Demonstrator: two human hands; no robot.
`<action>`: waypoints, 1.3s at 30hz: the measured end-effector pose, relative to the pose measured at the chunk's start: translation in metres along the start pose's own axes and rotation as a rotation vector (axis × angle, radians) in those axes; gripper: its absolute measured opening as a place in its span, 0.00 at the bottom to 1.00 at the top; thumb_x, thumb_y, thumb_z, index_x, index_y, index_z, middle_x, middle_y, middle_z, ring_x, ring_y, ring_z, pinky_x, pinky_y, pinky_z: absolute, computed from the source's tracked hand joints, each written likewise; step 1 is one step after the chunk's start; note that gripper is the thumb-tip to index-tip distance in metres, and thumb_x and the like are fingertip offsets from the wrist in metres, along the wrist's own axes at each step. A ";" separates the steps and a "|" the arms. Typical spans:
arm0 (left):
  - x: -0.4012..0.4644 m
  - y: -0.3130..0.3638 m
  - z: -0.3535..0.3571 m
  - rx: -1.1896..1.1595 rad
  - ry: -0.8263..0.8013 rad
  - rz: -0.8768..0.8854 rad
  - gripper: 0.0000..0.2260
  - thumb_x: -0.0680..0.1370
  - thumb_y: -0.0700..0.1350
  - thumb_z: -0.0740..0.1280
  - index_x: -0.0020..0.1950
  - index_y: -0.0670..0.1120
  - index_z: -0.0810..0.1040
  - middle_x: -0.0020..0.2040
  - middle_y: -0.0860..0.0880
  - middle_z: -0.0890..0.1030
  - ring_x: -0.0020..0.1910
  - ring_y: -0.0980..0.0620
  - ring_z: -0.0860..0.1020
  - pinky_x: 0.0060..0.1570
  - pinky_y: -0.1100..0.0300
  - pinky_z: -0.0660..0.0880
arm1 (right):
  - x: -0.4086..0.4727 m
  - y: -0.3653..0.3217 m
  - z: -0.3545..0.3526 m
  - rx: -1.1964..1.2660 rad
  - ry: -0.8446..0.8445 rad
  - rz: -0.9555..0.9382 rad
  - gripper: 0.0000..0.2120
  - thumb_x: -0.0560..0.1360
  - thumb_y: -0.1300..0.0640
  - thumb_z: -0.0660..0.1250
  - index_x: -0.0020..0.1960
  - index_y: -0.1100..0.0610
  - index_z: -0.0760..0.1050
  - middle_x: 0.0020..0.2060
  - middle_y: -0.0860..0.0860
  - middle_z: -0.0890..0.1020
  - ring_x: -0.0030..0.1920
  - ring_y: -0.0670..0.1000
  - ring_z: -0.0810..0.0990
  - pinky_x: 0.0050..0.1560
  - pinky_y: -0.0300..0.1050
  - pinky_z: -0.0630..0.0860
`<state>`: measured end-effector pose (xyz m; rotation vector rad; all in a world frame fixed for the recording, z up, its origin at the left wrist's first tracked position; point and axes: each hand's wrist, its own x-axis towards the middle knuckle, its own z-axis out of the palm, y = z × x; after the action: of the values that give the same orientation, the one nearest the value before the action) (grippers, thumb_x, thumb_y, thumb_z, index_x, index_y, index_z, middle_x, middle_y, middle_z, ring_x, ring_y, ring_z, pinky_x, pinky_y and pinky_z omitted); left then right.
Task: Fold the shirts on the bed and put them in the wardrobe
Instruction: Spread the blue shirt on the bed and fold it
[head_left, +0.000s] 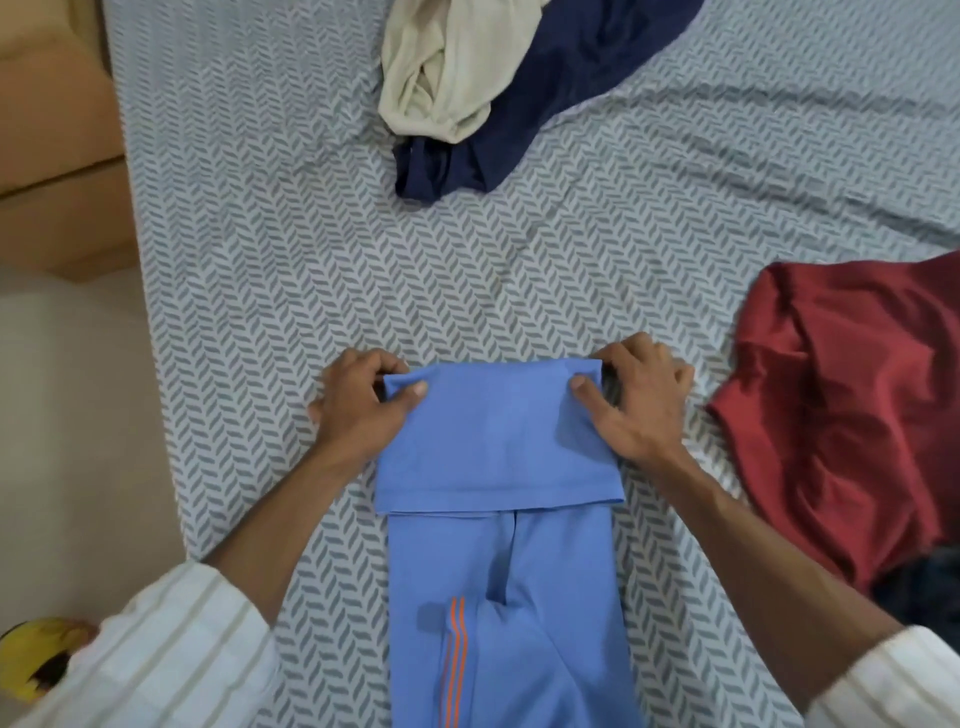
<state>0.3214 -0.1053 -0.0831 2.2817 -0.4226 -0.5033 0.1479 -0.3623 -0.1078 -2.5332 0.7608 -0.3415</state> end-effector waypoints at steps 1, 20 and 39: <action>-0.001 -0.001 0.000 -0.006 -0.006 0.006 0.11 0.73 0.44 0.75 0.39 0.55 0.73 0.43 0.53 0.71 0.44 0.49 0.73 0.42 0.56 0.70 | -0.001 0.001 0.001 0.022 -0.020 0.007 0.18 0.71 0.36 0.60 0.43 0.51 0.74 0.42 0.46 0.69 0.45 0.48 0.67 0.45 0.46 0.51; -0.186 0.075 -0.100 0.059 -0.062 0.417 0.08 0.68 0.39 0.78 0.40 0.51 0.83 0.39 0.55 0.83 0.43 0.61 0.78 0.44 0.70 0.71 | -0.125 -0.067 -0.179 0.269 -0.267 -0.171 0.11 0.69 0.61 0.78 0.46 0.49 0.82 0.40 0.39 0.83 0.43 0.39 0.81 0.46 0.36 0.74; -0.368 -0.037 -0.033 0.522 -0.399 0.545 0.11 0.62 0.41 0.69 0.40 0.55 0.75 0.44 0.59 0.72 0.49 0.58 0.71 0.46 0.57 0.60 | -0.361 -0.030 -0.132 -0.110 -0.453 -0.416 0.12 0.58 0.52 0.72 0.39 0.44 0.73 0.38 0.38 0.75 0.47 0.45 0.75 0.47 0.51 0.64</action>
<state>0.0233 0.1015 -0.0050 2.3881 -1.4719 -0.6104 -0.1803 -0.1824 -0.0151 -2.7129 0.0810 0.1501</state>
